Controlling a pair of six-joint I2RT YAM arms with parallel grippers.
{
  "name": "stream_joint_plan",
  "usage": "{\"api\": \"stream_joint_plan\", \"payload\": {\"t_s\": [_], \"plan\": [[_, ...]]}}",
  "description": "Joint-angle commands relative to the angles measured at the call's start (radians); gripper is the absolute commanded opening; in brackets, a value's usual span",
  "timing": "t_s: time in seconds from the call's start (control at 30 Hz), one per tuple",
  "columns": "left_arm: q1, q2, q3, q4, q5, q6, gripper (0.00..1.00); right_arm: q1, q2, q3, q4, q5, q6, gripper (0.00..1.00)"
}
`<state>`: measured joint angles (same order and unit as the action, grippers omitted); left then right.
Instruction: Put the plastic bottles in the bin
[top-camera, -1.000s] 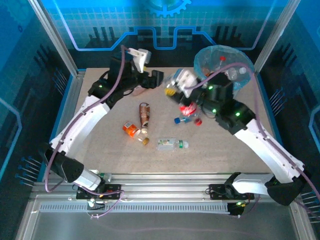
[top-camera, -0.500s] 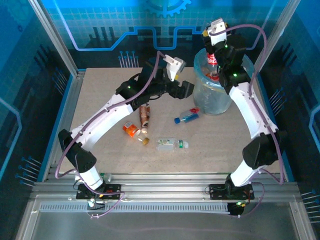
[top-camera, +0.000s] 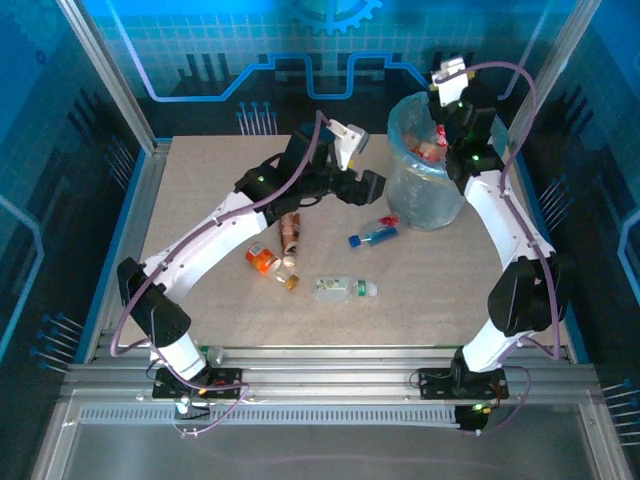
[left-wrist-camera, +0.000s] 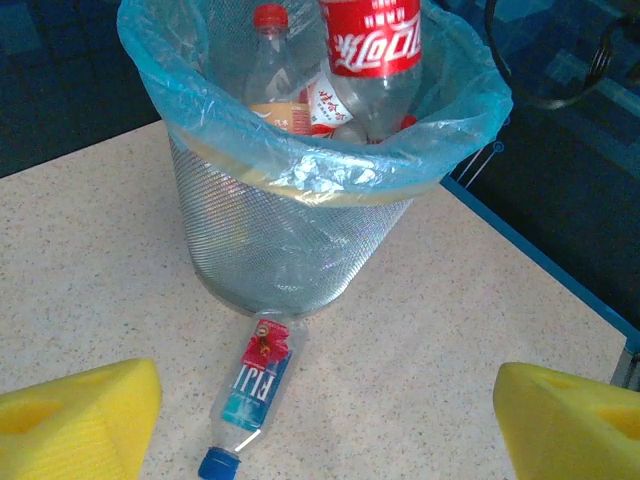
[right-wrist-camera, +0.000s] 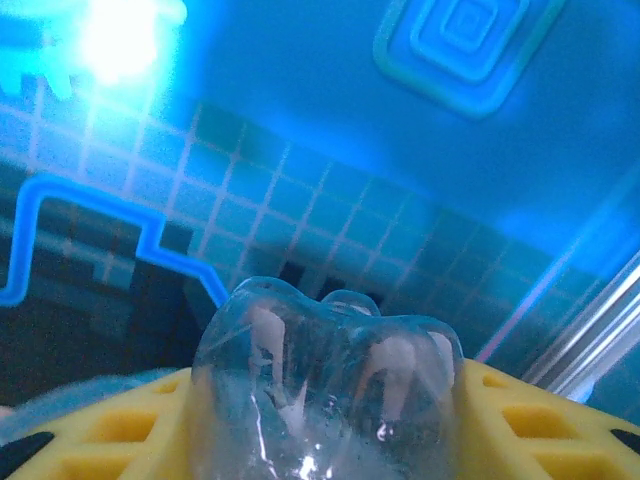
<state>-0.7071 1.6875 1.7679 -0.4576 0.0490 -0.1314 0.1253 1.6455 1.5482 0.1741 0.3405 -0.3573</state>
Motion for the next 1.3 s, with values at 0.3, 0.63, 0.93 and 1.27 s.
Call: {"api": "stream_joint_plan", "payload": {"t_s": [0.3,0.63,0.93,1.27], "plan": [[-0.003,-0.046,-0.010,0.022,-0.007,-0.006,0.88,-0.054,-0.099,-0.126,-0.010,-0.096,0.162,0.81],[-0.004,-0.044,-0.010,0.021,-0.012,-0.018,0.88,-0.063,0.010,0.187,-0.316,-0.154,0.284,0.85],[-0.002,-0.116,-0.100,-0.008,-0.083,-0.017,0.89,-0.002,-0.005,0.184,-0.467,-0.336,0.356,0.65],[0.000,-0.173,-0.187,0.007,-0.116,-0.037,0.89,-0.020,0.163,0.318,-0.819,-0.383,0.327,0.40]]}}
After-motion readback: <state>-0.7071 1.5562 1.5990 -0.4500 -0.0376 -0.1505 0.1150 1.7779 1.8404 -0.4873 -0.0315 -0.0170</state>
